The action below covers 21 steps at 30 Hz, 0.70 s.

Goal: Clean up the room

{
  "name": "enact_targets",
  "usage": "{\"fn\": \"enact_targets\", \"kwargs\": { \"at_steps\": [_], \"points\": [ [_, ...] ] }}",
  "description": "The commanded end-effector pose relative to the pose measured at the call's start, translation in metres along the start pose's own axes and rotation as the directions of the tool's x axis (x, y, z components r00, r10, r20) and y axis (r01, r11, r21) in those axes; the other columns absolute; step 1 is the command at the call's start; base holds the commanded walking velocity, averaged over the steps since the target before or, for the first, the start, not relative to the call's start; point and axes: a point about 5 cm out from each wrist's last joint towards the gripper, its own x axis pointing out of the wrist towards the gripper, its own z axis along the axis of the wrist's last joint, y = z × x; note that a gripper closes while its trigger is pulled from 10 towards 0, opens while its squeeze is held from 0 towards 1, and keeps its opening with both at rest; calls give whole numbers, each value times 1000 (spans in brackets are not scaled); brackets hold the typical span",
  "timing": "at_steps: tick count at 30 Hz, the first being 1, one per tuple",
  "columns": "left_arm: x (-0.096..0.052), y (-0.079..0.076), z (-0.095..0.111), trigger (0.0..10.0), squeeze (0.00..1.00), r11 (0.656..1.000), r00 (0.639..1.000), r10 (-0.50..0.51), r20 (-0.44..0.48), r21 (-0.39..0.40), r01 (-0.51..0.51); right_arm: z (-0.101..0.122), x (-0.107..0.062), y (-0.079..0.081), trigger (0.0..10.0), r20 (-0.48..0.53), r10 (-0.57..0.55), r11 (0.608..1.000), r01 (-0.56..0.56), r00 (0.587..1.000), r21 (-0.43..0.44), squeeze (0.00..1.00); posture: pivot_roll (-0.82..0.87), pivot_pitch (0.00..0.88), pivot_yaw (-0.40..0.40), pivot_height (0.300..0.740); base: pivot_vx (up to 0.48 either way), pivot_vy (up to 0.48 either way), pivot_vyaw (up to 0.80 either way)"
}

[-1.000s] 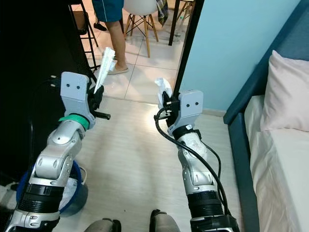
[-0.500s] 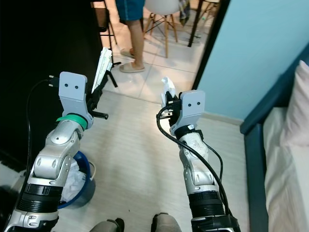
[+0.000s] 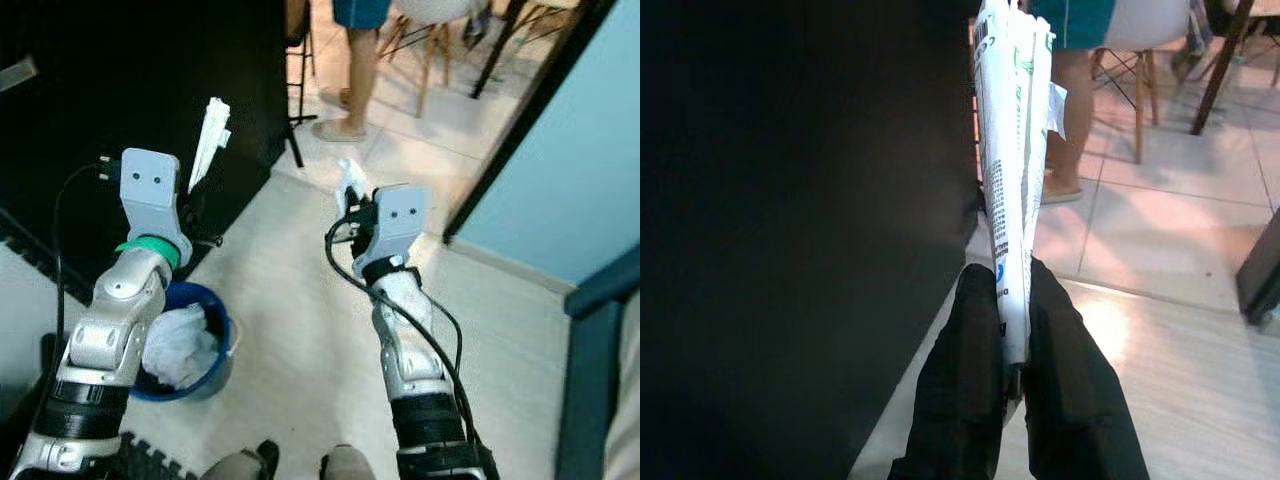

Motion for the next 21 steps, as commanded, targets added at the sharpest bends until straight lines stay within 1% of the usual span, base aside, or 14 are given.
{"fn": "enact_targets", "kwargs": {
  "at_steps": [1,12,14,21],
  "points": [
    [-1,3,-5,10000,0,1000,1000,11,-25,9,-11,-3,-1,0,10000,-14,-9,1000,9,1000,3,0,-59,64,35,737,0,0,788],
    [-1,3,-5,10000,0,1000,1000,8,-26,12,-8,-4,-1,-4,10000,-19,-38,999,38,999,-4,0,-59,63,37,737,0,0,765],
    [-1,3,-5,10000,0,1000,1000,4,-21,16,-4,-4,-1,-6,10000,-20,-55,998,55,998,-1,0,-59,62,38,737,330,0,0],
    [0,4,-6,10000,0,1000,1000,7,-27,23,-6,-4,-1,-5,10000,-19,-57,998,57,998,0,0,-59,63,40,737,454,0,0]
  ]
}}
